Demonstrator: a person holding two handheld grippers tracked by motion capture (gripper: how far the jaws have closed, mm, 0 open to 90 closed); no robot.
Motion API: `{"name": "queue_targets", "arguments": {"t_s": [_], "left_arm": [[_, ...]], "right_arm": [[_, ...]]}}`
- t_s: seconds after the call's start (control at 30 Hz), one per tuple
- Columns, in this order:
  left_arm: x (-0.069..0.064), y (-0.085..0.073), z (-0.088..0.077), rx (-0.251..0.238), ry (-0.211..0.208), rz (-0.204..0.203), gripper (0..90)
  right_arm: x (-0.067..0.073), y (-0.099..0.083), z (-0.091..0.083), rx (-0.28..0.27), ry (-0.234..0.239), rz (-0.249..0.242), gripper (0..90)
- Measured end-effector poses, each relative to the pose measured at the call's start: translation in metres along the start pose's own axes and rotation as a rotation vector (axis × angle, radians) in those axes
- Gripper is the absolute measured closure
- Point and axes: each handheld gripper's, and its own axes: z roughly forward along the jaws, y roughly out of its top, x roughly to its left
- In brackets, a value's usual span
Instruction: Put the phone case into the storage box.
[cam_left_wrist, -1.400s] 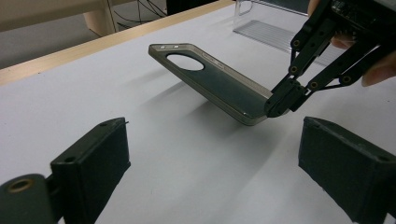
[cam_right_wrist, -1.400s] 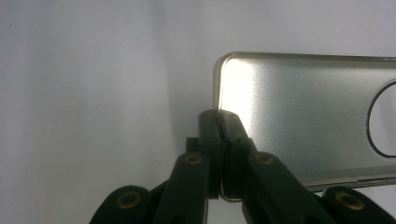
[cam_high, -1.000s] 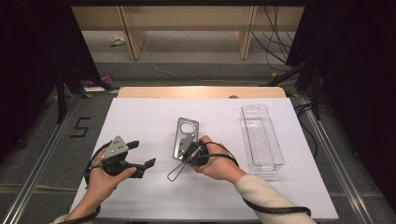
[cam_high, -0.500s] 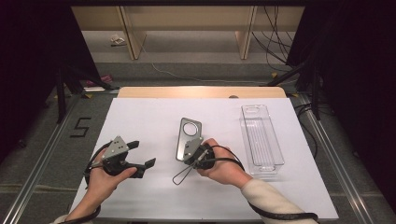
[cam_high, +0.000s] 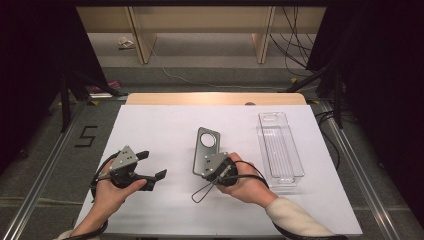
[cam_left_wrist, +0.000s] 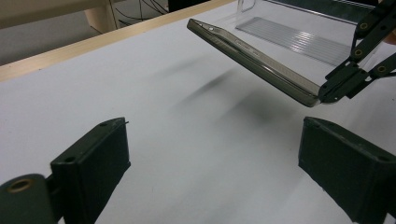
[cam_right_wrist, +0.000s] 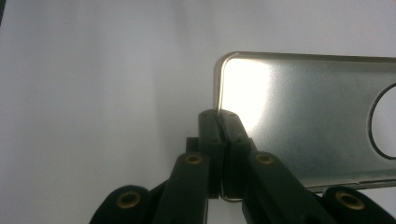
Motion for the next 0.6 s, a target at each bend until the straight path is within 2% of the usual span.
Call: {"name": "queue_targets", "arguments": {"t_s": [0.27,0.6], "left_arm": [[0.0,0.0,0.001,0.006,-0.002,-0.001,8.4],[0.0,0.0,0.003,0.014,0.001,-0.011,8.4]], "right_arm": [[0.005,-0.004,-0.003,-0.012,0.0,-0.021,89.6],[0.012,-0.01,-0.011,-0.039,-0.006,-0.016,89.6]]}}
